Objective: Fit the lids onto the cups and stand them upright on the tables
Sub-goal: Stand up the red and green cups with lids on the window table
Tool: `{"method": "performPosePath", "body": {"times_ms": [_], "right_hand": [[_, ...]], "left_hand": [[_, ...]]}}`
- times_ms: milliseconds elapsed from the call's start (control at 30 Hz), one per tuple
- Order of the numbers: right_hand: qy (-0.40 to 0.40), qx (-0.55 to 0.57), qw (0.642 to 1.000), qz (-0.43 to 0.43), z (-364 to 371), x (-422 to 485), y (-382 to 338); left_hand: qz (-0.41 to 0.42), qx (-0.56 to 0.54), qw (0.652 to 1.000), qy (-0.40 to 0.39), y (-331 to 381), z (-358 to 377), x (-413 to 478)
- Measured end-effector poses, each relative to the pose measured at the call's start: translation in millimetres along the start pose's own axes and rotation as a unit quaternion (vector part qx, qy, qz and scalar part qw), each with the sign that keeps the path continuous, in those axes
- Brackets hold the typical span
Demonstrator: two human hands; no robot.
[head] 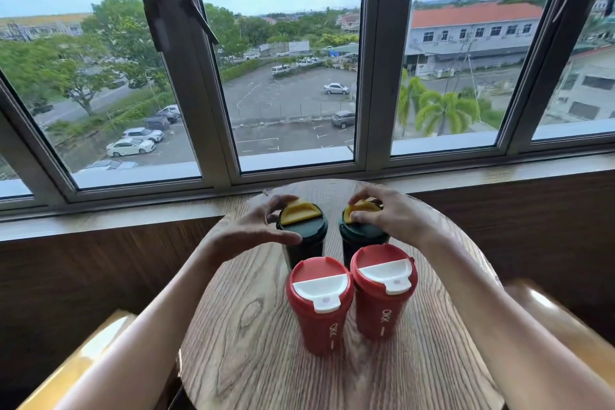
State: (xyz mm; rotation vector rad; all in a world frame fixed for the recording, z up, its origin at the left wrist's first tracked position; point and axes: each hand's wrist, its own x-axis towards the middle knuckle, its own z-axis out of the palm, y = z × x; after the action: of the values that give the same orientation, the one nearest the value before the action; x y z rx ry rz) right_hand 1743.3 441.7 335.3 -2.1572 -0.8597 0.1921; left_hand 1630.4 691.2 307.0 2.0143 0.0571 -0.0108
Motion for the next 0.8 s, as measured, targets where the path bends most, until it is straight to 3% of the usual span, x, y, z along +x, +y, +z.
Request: {"method": "performPosePath", "body": {"times_ms": [200, 800], "right_hand": [[-0.014, 0.02, 1.0, -0.005, 0.1, 3.6, 3.9], [-0.006, 0.029, 1.0, -0.007, 2.6, 7.1, 13.1]], "left_hand": [[0.022, 0.086, 0.996, 0.0, 10.2, -1.6, 8.2], [0.023, 0.035, 0.999, -0.028, 6.6, 4.9, 3.0]]}}
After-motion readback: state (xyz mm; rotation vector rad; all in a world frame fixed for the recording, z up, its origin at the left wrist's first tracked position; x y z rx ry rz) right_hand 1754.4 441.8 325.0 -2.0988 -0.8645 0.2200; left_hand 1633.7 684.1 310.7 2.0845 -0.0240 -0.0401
